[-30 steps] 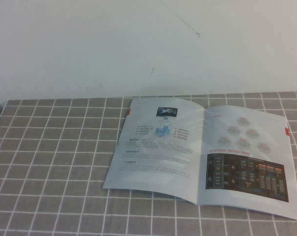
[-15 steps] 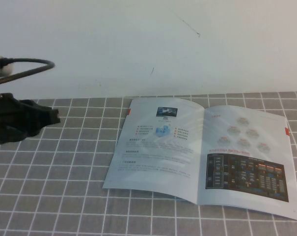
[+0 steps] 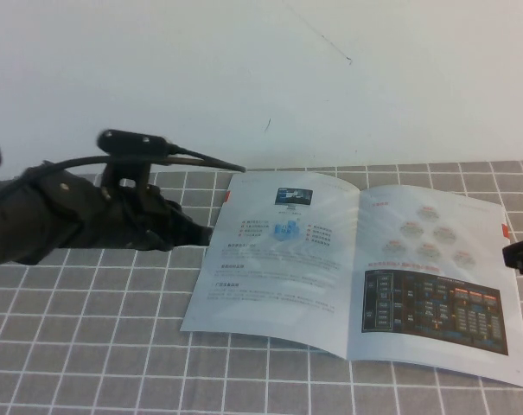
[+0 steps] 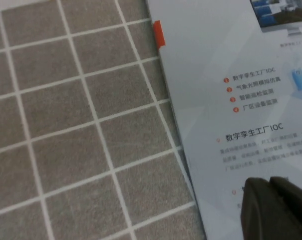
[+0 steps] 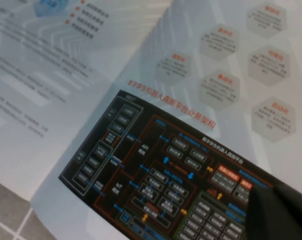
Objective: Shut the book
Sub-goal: 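Close the open booklet and leave it lying on the table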
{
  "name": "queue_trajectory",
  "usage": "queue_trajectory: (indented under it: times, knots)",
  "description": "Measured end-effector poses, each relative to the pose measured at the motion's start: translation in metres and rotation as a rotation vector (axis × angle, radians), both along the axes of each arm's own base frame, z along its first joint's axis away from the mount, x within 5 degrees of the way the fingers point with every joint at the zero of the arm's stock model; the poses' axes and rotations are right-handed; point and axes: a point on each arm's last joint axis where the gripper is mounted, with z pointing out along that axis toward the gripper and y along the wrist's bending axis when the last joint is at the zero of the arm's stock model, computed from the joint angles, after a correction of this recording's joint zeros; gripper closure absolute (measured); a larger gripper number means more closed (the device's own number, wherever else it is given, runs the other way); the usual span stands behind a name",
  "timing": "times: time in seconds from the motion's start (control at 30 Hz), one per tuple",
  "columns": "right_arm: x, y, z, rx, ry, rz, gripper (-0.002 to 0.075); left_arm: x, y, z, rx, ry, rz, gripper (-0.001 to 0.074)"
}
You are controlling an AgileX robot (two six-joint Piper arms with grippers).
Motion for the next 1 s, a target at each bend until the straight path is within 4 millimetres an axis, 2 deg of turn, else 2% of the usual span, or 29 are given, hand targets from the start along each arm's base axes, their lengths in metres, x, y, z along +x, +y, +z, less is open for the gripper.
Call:
queue_trajectory:
  times: [0.23,0.5,0.8,1.0]
  knots:
    - [0.026,0.014,-0.017,-0.025,0.009,0.039,0.0727,0.038,-0.018,-0.038,0.033,0.040,-0.015,0.0738]
    - [0.049,0.023,-0.052,-0.059,0.063,0.074,0.0728,0.065,-0.025,-0.048,0.027,0.022,-0.006,0.0738]
    - [0.053,0.022,-0.080,-0.074,0.125,0.094,0.0727,0.072,-0.025,-0.058,0.037,0.016,0.017,0.0738]
    - [0.054,0.022,-0.086,-0.079,0.139,0.098,0.0728,0.074,-0.025,-0.067,0.047,0.031,0.018,0.0738]
